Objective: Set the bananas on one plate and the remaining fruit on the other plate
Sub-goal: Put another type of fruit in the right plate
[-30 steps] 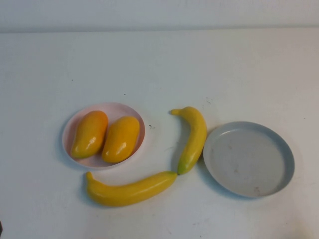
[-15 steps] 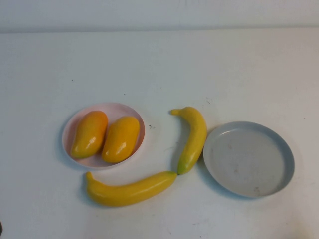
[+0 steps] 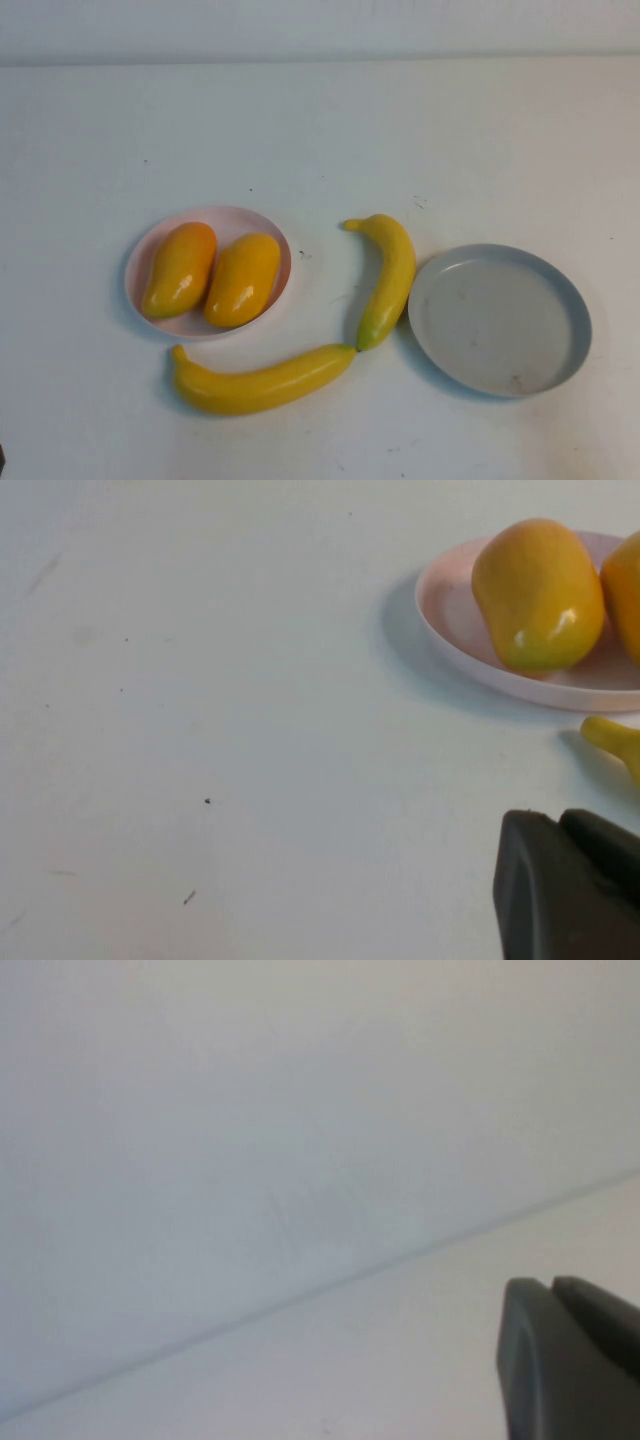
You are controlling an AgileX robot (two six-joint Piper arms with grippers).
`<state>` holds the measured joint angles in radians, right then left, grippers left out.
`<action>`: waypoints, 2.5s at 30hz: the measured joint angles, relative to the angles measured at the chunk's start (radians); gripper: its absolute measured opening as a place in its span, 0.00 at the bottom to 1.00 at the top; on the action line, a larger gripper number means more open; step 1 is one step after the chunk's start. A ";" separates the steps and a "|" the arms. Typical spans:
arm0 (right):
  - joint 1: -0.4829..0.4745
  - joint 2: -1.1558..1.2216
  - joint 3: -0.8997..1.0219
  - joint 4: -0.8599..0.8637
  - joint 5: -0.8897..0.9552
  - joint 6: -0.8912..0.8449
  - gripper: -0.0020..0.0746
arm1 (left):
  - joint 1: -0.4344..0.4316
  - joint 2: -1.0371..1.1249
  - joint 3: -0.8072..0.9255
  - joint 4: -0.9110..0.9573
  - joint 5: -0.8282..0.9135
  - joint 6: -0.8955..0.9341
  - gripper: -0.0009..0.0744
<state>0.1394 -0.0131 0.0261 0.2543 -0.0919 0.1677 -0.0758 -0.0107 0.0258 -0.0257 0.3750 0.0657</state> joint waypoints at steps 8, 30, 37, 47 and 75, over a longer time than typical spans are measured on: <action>0.000 0.106 -0.247 0.099 0.401 0.029 0.01 | 0.000 0.000 0.000 0.000 0.000 0.000 0.01; 0.215 1.039 -0.748 0.207 0.989 -0.637 0.01 | 0.000 0.000 0.000 0.000 0.000 0.000 0.01; 0.499 1.357 -0.999 0.116 0.954 -0.671 0.04 | 0.000 0.000 0.000 0.000 0.000 0.000 0.01; 0.706 1.746 -1.347 -0.013 1.000 -0.866 0.59 | 0.000 0.000 0.000 0.000 0.000 0.000 0.01; 0.719 2.129 -1.718 -0.141 1.081 -1.083 0.46 | 0.000 0.000 0.000 0.000 0.000 0.000 0.01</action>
<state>0.8588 2.1160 -1.6921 0.1131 0.9894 -0.9150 -0.0758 -0.0107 0.0258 -0.0257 0.3750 0.0657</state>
